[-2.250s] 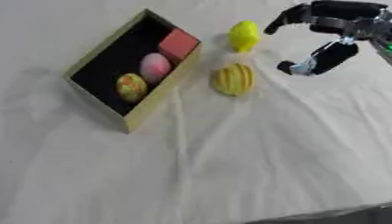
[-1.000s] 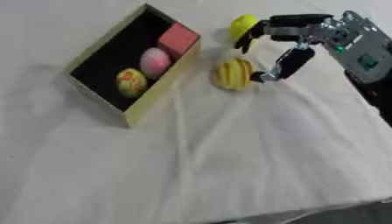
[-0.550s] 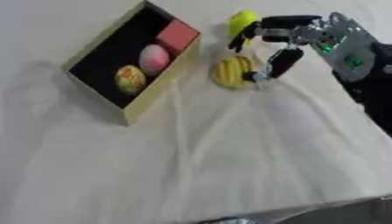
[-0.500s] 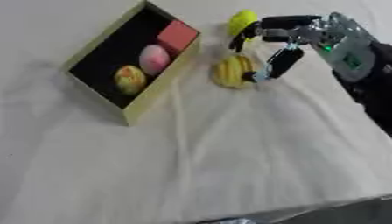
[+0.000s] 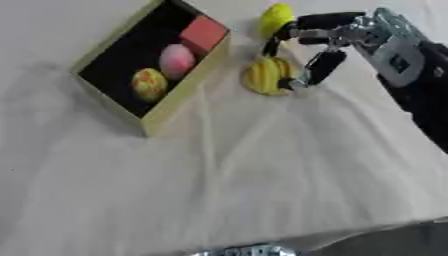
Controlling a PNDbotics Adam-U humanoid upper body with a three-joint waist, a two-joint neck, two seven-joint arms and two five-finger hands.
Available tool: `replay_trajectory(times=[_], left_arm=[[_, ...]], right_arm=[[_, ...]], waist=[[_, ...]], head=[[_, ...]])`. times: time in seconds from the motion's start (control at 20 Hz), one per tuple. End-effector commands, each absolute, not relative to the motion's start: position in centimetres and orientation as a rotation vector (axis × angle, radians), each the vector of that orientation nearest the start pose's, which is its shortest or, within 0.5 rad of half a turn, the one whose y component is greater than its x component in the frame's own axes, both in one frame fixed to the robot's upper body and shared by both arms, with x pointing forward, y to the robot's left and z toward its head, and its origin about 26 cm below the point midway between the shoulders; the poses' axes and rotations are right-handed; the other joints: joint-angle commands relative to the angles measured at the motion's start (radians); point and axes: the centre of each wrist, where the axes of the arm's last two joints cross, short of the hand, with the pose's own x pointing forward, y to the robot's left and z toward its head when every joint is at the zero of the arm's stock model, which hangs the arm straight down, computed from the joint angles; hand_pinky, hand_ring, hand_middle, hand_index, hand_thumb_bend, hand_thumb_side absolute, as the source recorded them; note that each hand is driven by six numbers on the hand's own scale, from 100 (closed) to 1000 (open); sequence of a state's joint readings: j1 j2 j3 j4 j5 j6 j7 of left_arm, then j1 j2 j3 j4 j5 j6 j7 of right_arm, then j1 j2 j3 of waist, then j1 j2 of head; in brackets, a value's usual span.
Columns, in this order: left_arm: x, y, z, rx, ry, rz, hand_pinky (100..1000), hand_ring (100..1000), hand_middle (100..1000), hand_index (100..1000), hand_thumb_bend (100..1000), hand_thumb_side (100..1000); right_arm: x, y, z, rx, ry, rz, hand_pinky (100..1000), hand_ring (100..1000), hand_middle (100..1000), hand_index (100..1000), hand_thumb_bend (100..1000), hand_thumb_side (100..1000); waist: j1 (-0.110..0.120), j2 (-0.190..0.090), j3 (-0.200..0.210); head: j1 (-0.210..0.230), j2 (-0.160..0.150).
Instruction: Pick up objects on the table and place them in the box.
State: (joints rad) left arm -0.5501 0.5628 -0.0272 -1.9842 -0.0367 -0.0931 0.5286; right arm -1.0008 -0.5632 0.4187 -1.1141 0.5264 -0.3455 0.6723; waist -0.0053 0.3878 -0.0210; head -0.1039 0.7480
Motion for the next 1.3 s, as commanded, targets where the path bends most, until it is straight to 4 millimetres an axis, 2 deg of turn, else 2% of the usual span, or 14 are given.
replay_trajectory(times=[0.05,0.25,0.45,0.6,0.7,0.85,0.95,1.3], left_arm=[[30.6,26.2,29.8,-0.643,3.441,0.029,649,620,631,836,261,510],[30.6,26.1,29.8,-0.639,3.445,0.029,648,619,629,836,260,511],[30.6,26.1,29.8,-0.638,3.445,0.025,648,617,627,836,258,513],[30.6,26.1,29.9,-0.638,3.444,0.021,647,616,626,836,257,513],[30.6,26.2,29.8,-0.639,3.444,0.020,646,615,625,835,255,514],[30.6,26.2,29.8,-0.639,3.446,0.017,646,614,624,835,253,516],[30.6,26.2,29.8,-0.640,3.447,0.017,646,613,622,835,252,516],[30.6,26.3,29.6,-0.650,3.451,0.014,644,611,618,834,251,515]], right_arm=[[46.3,-24.3,25.3,-0.549,-1.434,1.971,935,943,656,819,371,287],[46.4,-24.3,25.2,-0.546,-1.446,1.952,929,928,606,777,292,313],[46.6,-24.4,25.0,-0.550,-1.445,1.947,924,917,593,765,293,304],[46.8,-24.5,24.7,-0.553,-1.441,1.944,919,903,561,736,258,286],[46.9,-24.6,24.6,-0.552,-1.444,1.939,909,887,551,726,193,269],[46.9,-24.7,24.4,-0.549,-1.454,1.926,896,867,547,724,100,189],[46.9,-24.7,24.4,-0.542,-1.460,1.918,891,856,550,728,100,100],[46.2,-24.4,25.7,-0.502,-1.497,1.897,883,845,532,719,100,100]], waist=[[0.001,-0.018,0.002],[0.000,-0.017,0.002],[-0.001,-0.015,0.005],[-0.001,-0.012,0.007],[0.000,-0.011,0.008],[0.000,-0.011,0.007],[0.000,-0.012,0.006],[0.001,-0.018,0.000]], head=[[-0.003,0.005],[-0.004,0.006],[-0.006,0.006],[-0.008,0.004],[-0.008,0.004],[-0.008,0.005],[-0.007,0.005],[-0.006,0.004]])
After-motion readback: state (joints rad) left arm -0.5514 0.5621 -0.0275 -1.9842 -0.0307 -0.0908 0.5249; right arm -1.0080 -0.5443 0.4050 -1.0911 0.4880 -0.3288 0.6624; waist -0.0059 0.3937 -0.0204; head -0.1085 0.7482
